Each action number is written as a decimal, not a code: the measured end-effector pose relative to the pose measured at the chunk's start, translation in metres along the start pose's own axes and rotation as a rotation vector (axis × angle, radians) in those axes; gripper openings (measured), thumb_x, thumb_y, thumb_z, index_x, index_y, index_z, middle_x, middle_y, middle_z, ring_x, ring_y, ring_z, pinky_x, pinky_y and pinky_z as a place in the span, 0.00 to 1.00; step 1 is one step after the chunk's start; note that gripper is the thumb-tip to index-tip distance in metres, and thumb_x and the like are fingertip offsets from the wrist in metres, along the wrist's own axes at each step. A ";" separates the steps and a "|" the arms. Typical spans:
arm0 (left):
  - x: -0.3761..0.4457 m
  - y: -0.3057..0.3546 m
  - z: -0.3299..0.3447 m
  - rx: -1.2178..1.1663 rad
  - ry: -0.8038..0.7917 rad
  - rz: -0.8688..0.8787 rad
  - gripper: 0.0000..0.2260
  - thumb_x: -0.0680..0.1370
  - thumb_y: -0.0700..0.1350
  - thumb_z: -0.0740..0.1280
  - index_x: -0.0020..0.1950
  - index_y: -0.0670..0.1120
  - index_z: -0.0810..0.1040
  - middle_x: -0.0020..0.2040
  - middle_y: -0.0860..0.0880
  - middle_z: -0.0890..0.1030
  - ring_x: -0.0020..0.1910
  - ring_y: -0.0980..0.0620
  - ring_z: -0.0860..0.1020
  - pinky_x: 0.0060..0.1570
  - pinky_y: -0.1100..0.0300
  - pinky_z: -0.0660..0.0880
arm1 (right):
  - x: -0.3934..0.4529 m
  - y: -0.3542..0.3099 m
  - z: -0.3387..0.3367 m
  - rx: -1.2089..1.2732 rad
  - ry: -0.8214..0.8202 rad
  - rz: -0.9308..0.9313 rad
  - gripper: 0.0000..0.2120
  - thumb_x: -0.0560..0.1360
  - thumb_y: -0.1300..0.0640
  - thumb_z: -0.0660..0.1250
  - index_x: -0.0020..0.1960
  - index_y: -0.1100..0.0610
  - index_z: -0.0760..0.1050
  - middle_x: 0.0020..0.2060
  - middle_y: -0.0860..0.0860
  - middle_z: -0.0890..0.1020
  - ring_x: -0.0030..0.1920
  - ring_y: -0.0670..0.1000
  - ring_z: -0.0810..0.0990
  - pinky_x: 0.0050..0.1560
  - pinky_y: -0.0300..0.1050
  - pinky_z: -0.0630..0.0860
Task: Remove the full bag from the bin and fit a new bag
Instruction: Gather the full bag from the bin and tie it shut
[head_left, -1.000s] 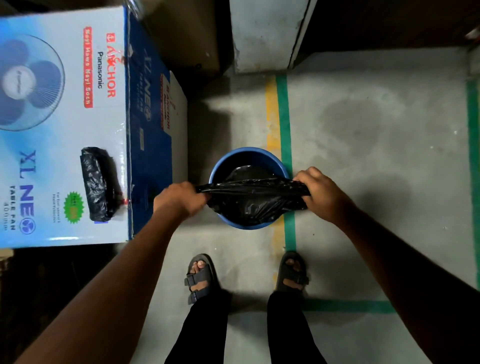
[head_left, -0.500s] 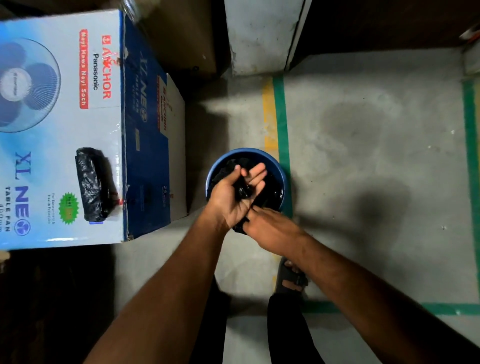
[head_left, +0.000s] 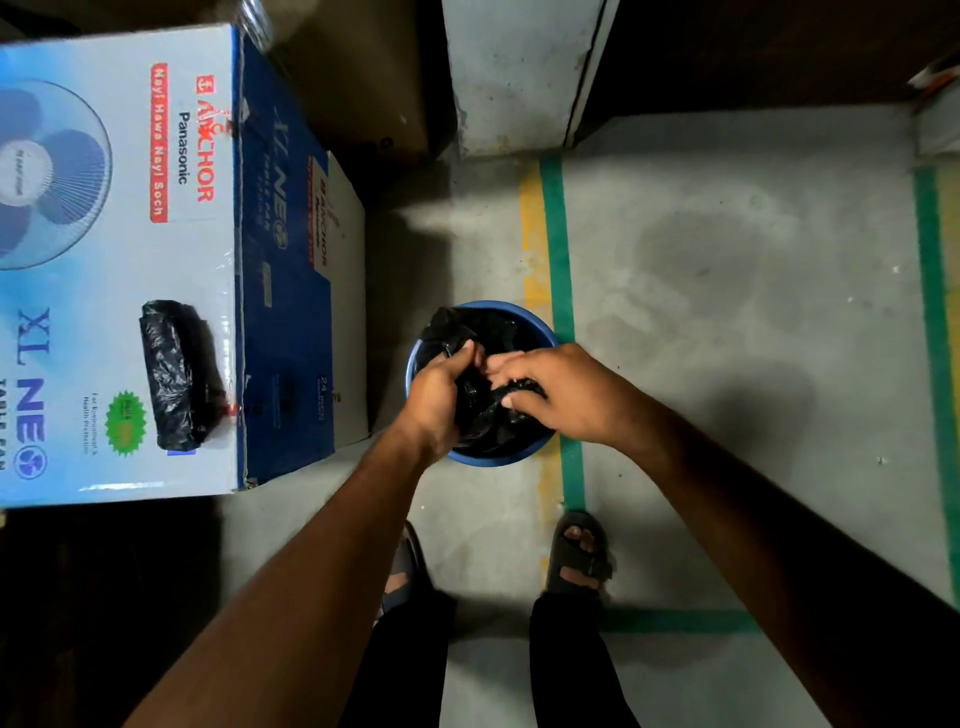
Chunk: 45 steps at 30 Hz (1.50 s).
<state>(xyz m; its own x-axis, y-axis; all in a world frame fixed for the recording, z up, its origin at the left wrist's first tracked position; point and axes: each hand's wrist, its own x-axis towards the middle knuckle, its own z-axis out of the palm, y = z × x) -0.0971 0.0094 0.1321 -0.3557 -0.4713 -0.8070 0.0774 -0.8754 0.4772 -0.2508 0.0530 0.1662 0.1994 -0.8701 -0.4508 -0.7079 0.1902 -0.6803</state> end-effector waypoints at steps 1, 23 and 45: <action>-0.001 0.001 0.004 0.000 -0.016 -0.017 0.13 0.83 0.47 0.57 0.50 0.42 0.79 0.46 0.43 0.84 0.43 0.47 0.83 0.43 0.56 0.81 | 0.002 -0.001 -0.001 0.042 0.067 -0.016 0.09 0.74 0.56 0.69 0.54 0.52 0.82 0.51 0.47 0.85 0.51 0.45 0.82 0.54 0.34 0.74; -0.013 0.052 0.003 0.895 -0.160 0.345 0.11 0.81 0.47 0.65 0.39 0.46 0.76 0.27 0.51 0.75 0.24 0.55 0.70 0.31 0.63 0.67 | 0.045 -0.005 0.036 0.724 0.633 0.276 0.10 0.83 0.51 0.54 0.45 0.53 0.68 0.34 0.49 0.73 0.33 0.48 0.73 0.27 0.43 0.72; -0.023 0.035 -0.003 0.097 -0.097 0.035 0.03 0.77 0.36 0.67 0.50 0.38 0.78 0.39 0.42 0.80 0.32 0.48 0.79 0.33 0.61 0.78 | 0.048 0.012 0.037 0.620 0.521 0.271 0.03 0.78 0.50 0.61 0.48 0.46 0.73 0.37 0.45 0.81 0.44 0.50 0.81 0.54 0.52 0.77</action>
<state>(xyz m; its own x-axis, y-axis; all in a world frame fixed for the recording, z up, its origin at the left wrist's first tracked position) -0.0833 -0.0110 0.1668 -0.4434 -0.4850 -0.7537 0.0032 -0.8418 0.5398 -0.2245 0.0301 0.1148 -0.3680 -0.8279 -0.4233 -0.1569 0.5040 -0.8493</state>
